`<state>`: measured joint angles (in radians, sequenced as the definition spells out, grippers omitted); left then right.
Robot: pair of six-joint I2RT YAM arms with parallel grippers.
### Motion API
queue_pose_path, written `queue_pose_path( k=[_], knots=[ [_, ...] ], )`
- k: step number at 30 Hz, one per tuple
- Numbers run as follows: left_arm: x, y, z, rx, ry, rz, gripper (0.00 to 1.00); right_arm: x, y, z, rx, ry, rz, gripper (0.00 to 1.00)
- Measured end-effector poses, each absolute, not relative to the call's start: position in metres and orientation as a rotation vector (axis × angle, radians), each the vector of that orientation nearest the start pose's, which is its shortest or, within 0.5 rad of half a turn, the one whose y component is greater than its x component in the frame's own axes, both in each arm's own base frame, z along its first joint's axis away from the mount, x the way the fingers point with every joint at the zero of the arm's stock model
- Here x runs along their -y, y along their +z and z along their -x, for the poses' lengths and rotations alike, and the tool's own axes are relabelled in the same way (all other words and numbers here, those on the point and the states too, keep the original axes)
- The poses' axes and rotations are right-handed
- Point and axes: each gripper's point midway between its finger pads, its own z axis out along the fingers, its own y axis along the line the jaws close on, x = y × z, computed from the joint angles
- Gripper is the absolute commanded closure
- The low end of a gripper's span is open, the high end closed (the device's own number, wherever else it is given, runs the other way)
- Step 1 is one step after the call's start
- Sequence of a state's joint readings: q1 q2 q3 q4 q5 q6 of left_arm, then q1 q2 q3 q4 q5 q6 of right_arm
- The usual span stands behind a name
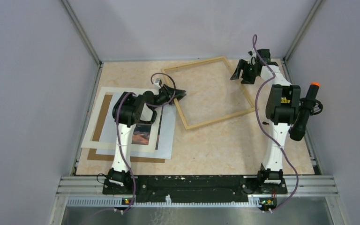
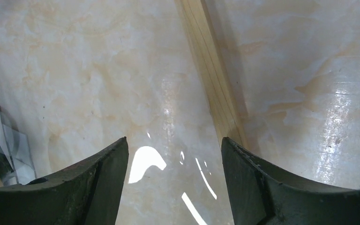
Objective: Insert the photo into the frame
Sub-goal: Place the photo frame at the center of the board.
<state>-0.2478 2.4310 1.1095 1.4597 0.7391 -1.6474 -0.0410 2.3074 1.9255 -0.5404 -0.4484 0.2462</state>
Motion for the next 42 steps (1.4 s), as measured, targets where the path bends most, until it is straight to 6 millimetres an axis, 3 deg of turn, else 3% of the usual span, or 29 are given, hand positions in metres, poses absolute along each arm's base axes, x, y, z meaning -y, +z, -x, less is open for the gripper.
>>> queue_pose_path(
  k=[5, 6, 8, 20, 27, 36, 42],
  knots=[
    [0.27, 0.091, -0.46, -1.782, -1.965, 0.514, 0.63, -0.063, 0.066, -0.554, -2.477, 0.626, -0.136, 0.29],
    [0.27, 0.091, -0.46, -1.781, -1.965, 0.515, 0.58, -0.062, 0.065, -0.554, -2.476, 0.622, -0.128, 0.29],
    [0.271, 0.091, -0.46, -1.779, -1.965, 0.514, 0.38, -0.062, 0.065, -0.554, -2.476, 0.612, -0.106, 0.28],
    [0.271, 0.088, -0.459, -1.778, -1.952, 0.525, 0.32, -0.071, 0.059, -0.551, -2.473, 0.595, 0.016, 0.26],
    [0.271, 0.087, -0.459, -1.775, -1.938, 0.505, 0.2, -0.08, 0.058, -0.546, -2.458, 0.535, 0.098, 0.13],
    [0.271, 0.091, -0.454, -1.758, -1.901, 0.442, 0.09, -0.053, 0.078, -0.551, -2.432, 0.292, 0.058, 0.07],
    [0.274, 0.09, -0.453, -1.806, -1.856, 0.429, 0.05, -0.041, 0.078, -0.549, -2.447, 0.209, 0.037, 0.07]
  ],
)
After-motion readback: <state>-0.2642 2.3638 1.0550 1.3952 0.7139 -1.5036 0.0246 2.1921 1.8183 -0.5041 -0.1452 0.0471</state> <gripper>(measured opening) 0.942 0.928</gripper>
